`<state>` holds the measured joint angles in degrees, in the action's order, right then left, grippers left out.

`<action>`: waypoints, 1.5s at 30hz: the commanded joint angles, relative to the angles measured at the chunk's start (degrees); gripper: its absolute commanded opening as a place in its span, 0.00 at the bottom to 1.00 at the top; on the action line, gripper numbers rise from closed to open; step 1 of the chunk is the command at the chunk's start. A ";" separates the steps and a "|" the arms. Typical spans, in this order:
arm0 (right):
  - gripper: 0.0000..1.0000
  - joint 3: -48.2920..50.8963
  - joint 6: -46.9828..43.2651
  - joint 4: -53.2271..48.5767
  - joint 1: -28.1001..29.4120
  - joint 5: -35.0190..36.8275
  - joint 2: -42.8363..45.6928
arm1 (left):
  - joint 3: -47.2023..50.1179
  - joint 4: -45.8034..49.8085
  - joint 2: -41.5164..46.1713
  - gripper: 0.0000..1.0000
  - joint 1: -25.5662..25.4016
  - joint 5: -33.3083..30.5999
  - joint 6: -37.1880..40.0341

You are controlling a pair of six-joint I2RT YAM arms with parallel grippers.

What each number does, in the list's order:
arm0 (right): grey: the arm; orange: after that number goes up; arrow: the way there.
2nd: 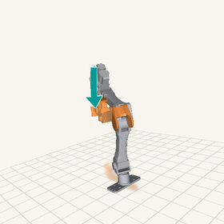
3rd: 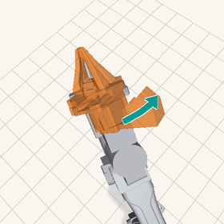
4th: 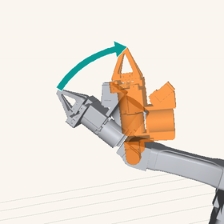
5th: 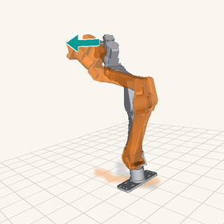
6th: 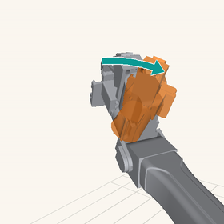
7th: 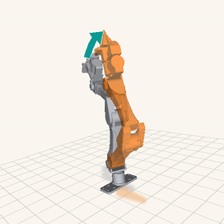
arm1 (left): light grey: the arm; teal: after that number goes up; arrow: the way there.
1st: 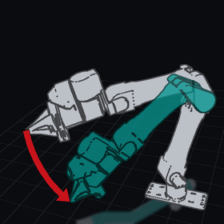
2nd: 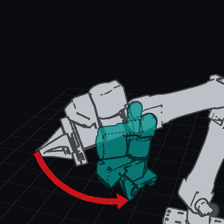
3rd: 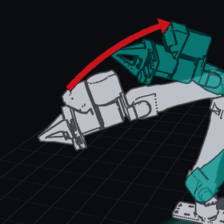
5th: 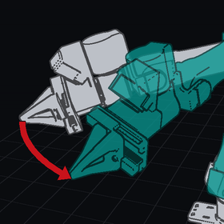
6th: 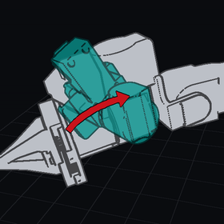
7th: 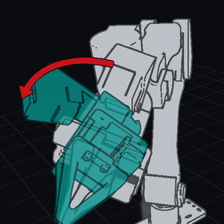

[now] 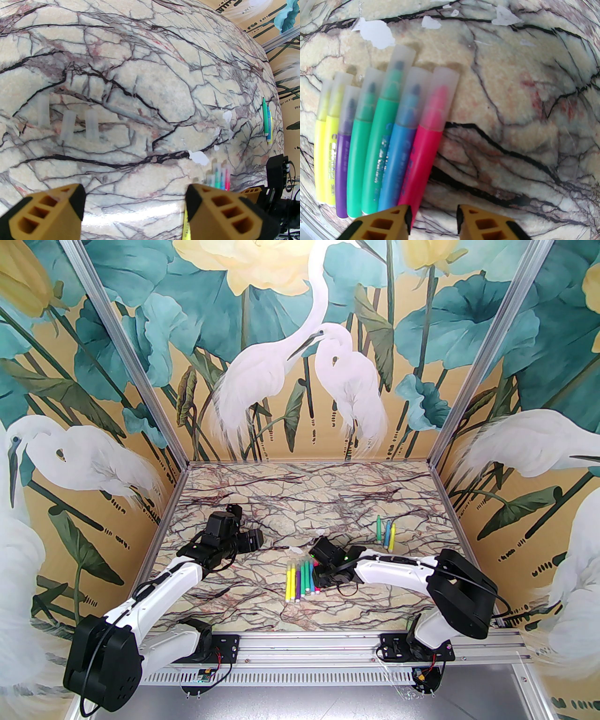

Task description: Open the pen caps

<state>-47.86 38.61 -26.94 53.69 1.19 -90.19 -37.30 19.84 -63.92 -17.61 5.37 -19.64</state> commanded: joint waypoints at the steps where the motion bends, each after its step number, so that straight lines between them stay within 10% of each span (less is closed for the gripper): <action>1: 0.39 -0.89 0.76 -0.01 0.50 0.79 0.92 | 1.00 -0.93 1.25 0.75 0.38 1.75 -0.51; 45: 0.33 -7.23 0.81 -10.22 1.59 8.04 -10.23 | -0.91 -3.32 -2.36 0.76 0.42 2.17 0.21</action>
<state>-54.92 39.27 -34.17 55.24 6.68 -98.32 -36.84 18.55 -64.79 -17.61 7.68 -19.90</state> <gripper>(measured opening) 0.334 0.756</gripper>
